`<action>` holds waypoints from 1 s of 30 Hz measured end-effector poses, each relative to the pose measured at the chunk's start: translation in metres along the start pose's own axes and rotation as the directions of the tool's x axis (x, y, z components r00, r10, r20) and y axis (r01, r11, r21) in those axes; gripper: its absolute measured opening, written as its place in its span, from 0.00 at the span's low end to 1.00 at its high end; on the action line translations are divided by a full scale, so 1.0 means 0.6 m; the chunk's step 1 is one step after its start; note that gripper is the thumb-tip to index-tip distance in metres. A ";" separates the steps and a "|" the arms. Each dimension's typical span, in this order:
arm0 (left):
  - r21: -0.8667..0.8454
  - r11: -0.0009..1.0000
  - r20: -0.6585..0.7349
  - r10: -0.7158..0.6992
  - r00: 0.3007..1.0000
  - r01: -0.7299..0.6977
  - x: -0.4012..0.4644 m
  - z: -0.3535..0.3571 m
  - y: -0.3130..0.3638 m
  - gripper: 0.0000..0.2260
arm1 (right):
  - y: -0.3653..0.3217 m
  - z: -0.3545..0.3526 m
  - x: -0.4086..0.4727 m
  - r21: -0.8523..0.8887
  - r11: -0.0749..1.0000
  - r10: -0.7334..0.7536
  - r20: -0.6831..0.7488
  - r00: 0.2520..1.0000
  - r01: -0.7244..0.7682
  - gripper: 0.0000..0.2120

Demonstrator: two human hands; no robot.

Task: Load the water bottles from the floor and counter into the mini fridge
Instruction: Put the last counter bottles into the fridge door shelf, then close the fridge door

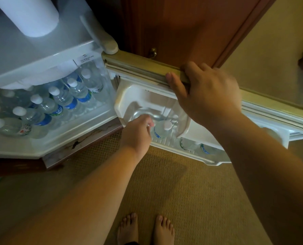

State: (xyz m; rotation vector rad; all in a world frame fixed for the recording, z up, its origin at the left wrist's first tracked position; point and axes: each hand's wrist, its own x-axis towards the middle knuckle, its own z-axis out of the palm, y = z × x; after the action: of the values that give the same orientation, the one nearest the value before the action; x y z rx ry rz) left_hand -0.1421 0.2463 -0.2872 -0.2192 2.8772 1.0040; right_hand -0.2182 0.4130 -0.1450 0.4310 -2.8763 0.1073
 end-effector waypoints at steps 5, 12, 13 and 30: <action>0.108 0.994 0.122 0.010 0.992 -0.023 -0.002 -0.006 0.015 0.16 | -0.002 -0.003 0.000 -0.015 1.000 0.019 0.029 0.999 -0.019 0.31; 0.062 0.998 -0.230 0.026 0.973 -0.012 -0.161 -0.116 0.021 0.13 | -0.008 -0.020 0.000 0.026 0.999 0.036 0.172 0.984 -0.041 0.33; 0.070 0.998 -0.333 0.023 0.943 0.000 -0.185 -0.148 0.012 0.13 | -0.011 -0.023 -0.003 0.023 0.999 0.042 0.194 0.980 -0.048 0.33; 0.387 0.705 -0.313 -0.506 0.804 0.594 -0.208 -0.562 -0.277 0.28 | -0.140 -0.077 -0.159 0.491 0.857 -0.129 0.494 0.860 -0.154 0.35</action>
State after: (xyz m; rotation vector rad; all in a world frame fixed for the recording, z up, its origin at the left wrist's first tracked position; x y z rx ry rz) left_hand -0.0035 -0.0796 -0.1098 -1.1058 2.7881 0.1676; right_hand -0.0946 0.3646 -0.1196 0.6115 -3.3490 0.9273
